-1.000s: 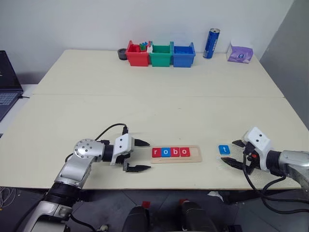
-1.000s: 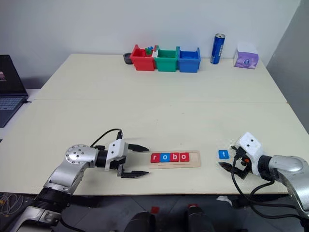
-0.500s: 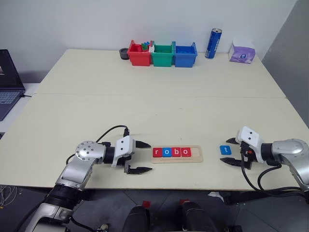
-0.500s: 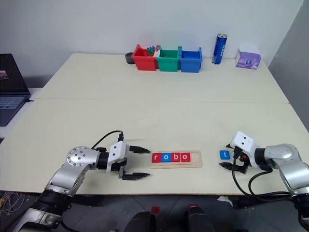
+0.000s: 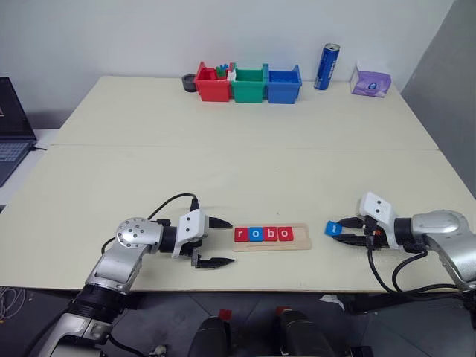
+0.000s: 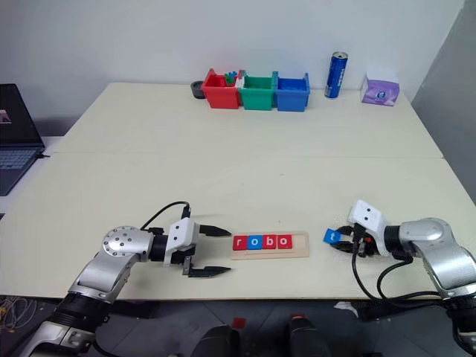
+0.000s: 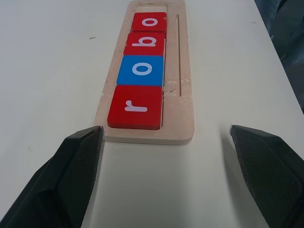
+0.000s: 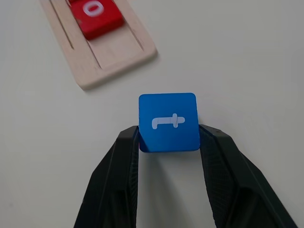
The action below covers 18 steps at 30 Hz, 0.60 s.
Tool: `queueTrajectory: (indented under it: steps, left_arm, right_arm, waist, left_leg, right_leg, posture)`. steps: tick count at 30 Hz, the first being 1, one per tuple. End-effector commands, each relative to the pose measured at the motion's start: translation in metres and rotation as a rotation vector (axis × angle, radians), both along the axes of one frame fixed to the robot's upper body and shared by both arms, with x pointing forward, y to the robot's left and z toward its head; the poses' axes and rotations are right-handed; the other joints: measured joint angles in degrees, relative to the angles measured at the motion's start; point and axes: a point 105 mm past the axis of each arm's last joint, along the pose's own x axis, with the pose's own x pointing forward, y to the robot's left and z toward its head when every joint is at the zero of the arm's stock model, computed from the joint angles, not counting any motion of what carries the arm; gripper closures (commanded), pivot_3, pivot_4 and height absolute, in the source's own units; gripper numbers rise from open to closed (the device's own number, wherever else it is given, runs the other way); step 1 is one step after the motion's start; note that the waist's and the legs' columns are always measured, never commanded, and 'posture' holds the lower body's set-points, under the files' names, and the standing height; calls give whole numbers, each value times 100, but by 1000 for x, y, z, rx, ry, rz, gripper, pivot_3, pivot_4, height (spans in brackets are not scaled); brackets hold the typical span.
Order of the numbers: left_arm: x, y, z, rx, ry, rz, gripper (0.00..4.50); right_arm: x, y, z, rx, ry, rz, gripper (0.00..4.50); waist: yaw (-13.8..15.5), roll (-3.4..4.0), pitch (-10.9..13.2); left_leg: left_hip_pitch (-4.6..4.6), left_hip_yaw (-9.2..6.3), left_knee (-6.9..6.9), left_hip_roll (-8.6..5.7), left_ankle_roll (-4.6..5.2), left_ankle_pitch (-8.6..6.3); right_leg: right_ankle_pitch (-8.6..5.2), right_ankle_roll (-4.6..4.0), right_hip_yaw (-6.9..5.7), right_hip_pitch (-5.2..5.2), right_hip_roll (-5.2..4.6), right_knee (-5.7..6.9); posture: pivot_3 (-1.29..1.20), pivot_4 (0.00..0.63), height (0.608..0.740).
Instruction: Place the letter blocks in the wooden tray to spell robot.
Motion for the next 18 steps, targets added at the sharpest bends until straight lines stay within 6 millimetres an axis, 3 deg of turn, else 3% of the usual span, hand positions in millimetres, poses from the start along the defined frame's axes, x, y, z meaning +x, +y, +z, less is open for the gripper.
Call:
queueTrajectory:
  steps: [1, 7, 18]
  left_arm:
    - [1, -3, 10, 3, -42, -16, 0]
    - [2, -3, 11, 6, -47, -16, 0]
    - [4, -4, 10, 3, -53, -10, 0]
  right_arm:
    - [-4, 19, 14, -62, -54, 104, 3036]
    - [-3, 34, 11, -181, -58, 189, 3036]
    - [7, 49, 10, -246, -54, 250, 3036]
  waist:
    - [1, 0, 0]
    - [5, 1, 1]
    - [5, 1, 1]
  left_leg:
    - [0, 0, 0, 0, 0, 0]
    - [0, 0, 1, -1, 0, 0]
    - [-2, -1, 1, 0, 0, 0]
  right_leg:
    - [0, 1, 1, 0, 0, 0]
    - [-1, 1, -1, -1, -1, -1]
    - [10, -18, -4, -2, -2, -1]
  posture:
    - [0, 150, 740]
    - [0, 150, 740]
    - [0, 150, 740]
